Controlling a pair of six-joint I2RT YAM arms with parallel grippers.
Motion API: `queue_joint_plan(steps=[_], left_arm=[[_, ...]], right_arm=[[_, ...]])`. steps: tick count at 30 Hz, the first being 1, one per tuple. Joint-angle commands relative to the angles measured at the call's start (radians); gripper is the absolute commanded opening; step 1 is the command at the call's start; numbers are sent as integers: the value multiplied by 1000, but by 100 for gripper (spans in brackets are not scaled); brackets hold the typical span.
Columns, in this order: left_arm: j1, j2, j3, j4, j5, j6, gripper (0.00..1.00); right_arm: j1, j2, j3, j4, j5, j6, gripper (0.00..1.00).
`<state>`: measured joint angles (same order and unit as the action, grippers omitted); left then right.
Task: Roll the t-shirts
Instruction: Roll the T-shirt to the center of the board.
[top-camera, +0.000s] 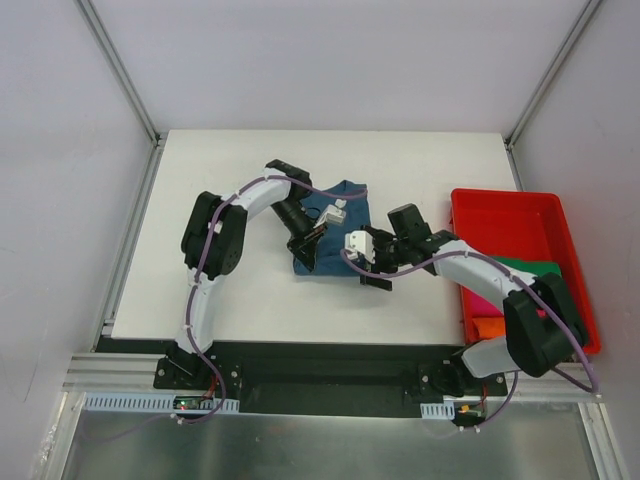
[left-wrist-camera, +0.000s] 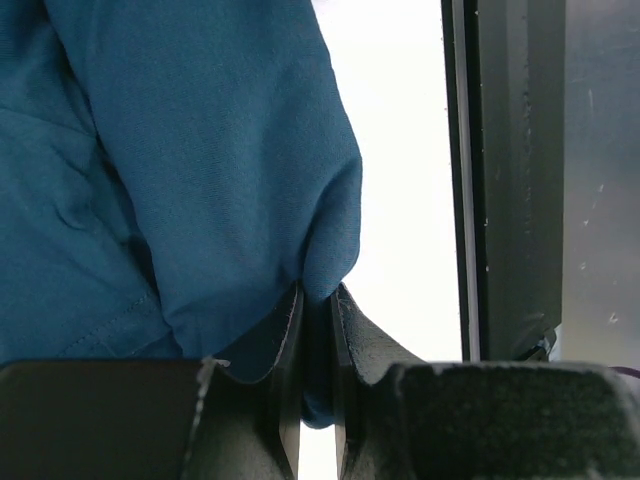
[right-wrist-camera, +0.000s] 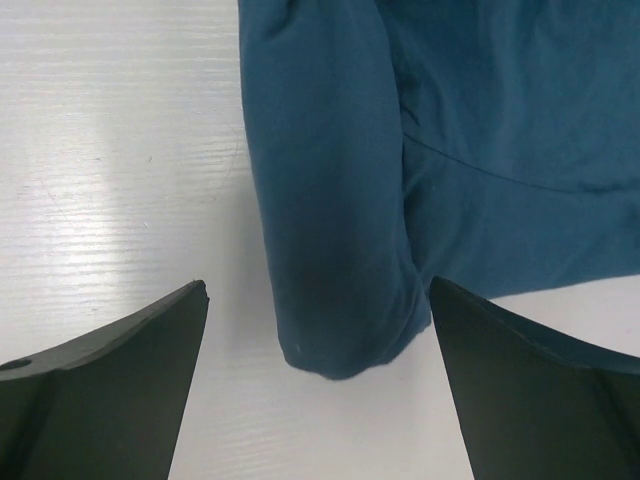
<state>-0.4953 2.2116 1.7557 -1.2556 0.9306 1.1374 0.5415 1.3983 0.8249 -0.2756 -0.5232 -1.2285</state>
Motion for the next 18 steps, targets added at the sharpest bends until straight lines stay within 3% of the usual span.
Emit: queue_joint_plan(steps=[1,6,9,11,12,15,18], left_arm=[[18,17,42,-68,80,10,3],[31,37,67,-91,102,2,3],[43,46,73,-107,117,-4,3],[58,51,70,-107,140,-18,3],[63,51,64,-108,146,-25,3],[86,65,54,-132,194,-68,3],[109,56,7,-156,279,-122,2]], right_arm=[[23,73,49,50,-21,-52,96],[57,166,89,81,37,-63,99],[60,195,138,30,40,-91,78],[60,225,170,-60,38,-107,56],[58,234,201,-94,34,-126,40],[48,243,235,-232,-6,-126,23],[31,284,322,-457,-93,-138,17]])
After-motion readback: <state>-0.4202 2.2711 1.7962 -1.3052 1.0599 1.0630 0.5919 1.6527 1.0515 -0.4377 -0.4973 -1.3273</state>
